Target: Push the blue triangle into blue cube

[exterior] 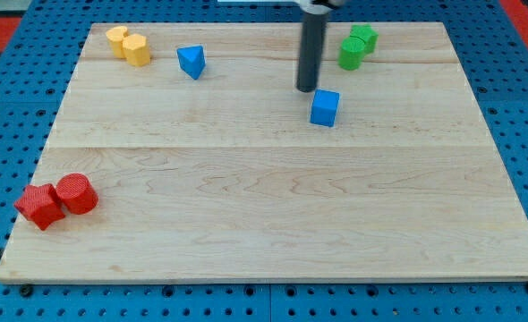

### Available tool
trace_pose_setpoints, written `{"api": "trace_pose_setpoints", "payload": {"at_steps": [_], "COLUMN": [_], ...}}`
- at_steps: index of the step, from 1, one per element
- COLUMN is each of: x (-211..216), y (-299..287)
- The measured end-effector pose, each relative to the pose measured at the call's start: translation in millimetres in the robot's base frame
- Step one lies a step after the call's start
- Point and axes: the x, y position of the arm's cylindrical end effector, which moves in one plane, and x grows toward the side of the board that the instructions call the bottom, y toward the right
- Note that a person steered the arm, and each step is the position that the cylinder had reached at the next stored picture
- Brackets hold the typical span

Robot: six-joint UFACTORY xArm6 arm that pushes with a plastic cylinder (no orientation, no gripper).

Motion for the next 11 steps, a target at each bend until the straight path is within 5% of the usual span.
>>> {"api": "trace_pose_setpoints", "payload": {"at_steps": [1, 3, 4, 5, 6, 7, 8, 11], "x": [26, 69, 32, -54, -79, -65, -45, 2], "y": [-2, 109, 33, -30, -113, -187, -194, 23]}}
